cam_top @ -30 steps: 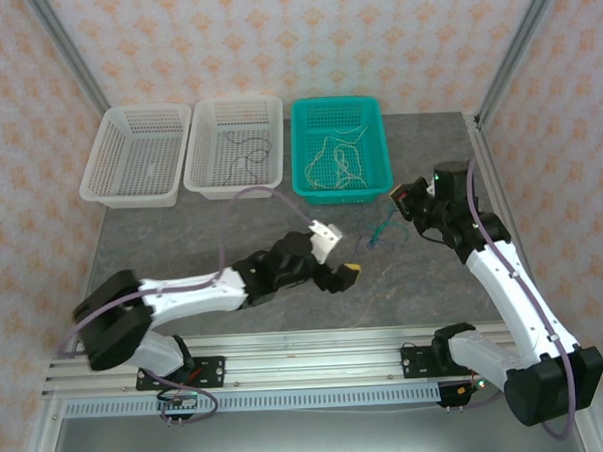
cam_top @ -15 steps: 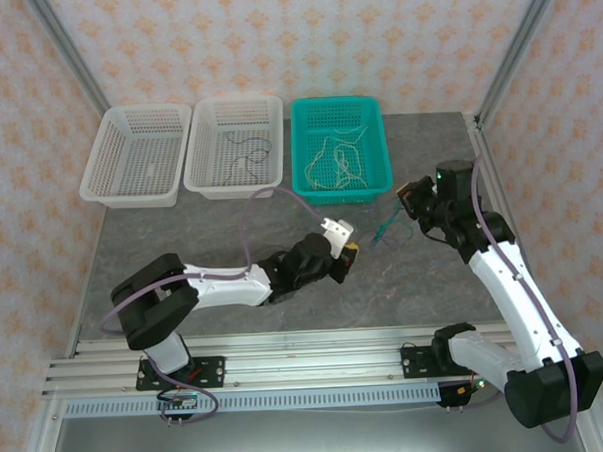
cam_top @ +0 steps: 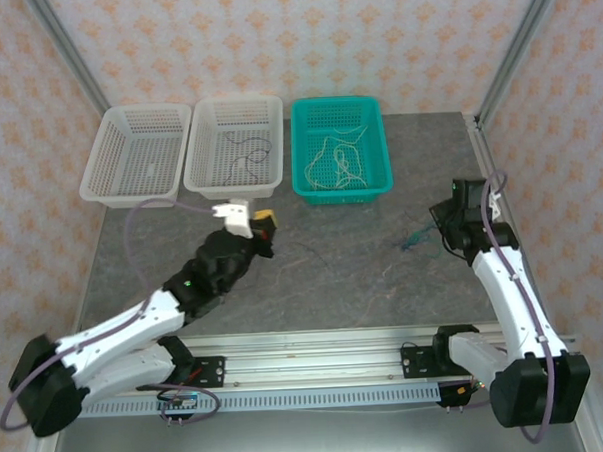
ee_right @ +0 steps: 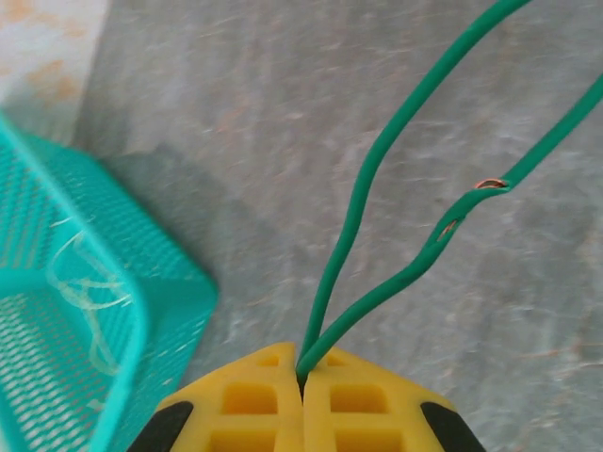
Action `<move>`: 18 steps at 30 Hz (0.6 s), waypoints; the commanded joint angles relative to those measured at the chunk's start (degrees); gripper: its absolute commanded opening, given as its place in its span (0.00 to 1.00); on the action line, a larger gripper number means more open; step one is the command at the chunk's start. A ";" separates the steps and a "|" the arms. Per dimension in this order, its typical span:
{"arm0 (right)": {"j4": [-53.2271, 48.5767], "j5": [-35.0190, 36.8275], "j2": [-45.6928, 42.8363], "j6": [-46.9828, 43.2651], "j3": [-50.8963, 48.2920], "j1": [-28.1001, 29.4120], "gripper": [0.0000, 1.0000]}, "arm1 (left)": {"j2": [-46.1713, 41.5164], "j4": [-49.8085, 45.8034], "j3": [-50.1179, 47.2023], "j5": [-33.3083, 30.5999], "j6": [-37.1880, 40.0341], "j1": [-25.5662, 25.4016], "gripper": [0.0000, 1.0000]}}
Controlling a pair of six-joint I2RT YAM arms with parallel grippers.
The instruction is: Untangle the cables
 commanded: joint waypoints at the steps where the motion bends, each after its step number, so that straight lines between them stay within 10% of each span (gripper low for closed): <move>1: -0.73 7.04 -0.27 0.63 -1.87 -0.95 0.00 | -7.61 -13.16 -0.62 -5.74 -4.00 3.86 0.00; 8: 6.26 -0.74 1.39 0.33 -6.69 -2.27 0.00 | -13.45 -21.32 3.12 1.09 -2.11 8.44 0.00; 14: 12.39 -16.17 4.13 2.24 -6.39 -1.82 0.00 | -5.04 -10.16 3.57 17.78 0.57 8.15 0.00; 18: 13.93 -21.80 1.50 4.32 -2.80 0.04 0.00 | 3.02 -2.53 4.29 21.69 3.58 2.63 0.36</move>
